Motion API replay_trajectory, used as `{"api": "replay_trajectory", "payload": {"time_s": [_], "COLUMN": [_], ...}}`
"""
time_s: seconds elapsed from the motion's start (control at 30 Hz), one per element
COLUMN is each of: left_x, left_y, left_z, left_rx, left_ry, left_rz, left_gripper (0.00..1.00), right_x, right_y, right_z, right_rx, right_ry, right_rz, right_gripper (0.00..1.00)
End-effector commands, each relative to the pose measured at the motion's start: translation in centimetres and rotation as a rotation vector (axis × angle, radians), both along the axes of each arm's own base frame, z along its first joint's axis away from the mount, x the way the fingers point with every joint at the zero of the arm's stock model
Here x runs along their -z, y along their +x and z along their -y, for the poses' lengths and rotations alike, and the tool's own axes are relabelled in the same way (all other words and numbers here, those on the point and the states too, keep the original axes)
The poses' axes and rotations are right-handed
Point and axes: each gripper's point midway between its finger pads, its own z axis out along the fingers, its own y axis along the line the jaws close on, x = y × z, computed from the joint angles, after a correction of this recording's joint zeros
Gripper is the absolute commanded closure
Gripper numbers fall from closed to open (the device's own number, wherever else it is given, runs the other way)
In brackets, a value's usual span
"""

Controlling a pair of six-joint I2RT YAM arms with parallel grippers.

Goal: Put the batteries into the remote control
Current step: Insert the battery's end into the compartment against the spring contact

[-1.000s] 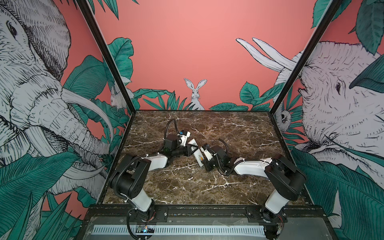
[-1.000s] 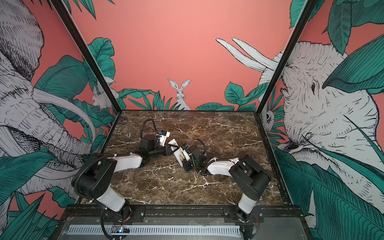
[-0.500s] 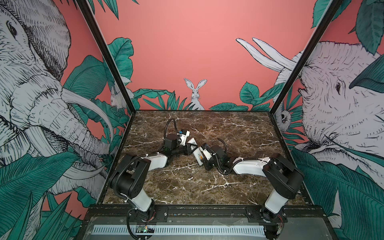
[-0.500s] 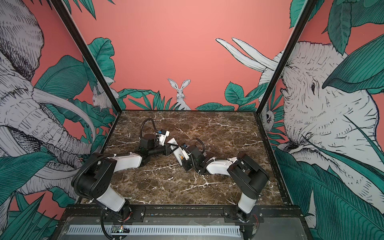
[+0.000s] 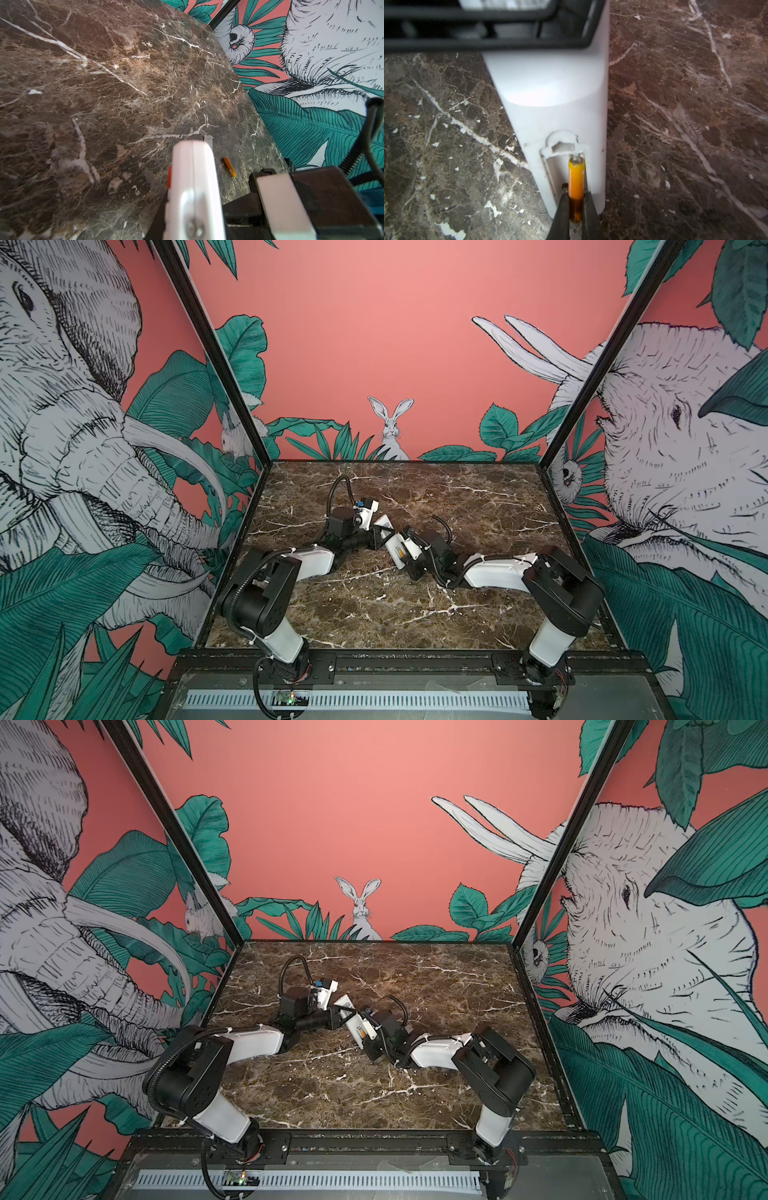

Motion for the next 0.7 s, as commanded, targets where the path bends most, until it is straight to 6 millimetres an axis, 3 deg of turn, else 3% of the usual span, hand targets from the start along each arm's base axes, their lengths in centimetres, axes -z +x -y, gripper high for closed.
{"api": "replay_trajectory", "payload": {"time_s": [0.0, 0.67], "left_x": [-0.8, -4.3], "left_y": [-1.9, -2.1], "left_z": [1.1, 1.3], "left_rx": [0.088, 0.118], "left_ry": [-0.059, -0.145], "left_rz": [-0.064, -0.070], "left_gripper": [0.85, 0.85], "right_x": [-0.5, -2.9], "right_y": [1.5, 1.5], "right_z": [-0.3, 0.0], "right_rx": [0.028, 0.026], "right_ry": [0.000, 0.033], "right_rz": [0.054, 0.108], "right_gripper": [0.92, 0.92]}}
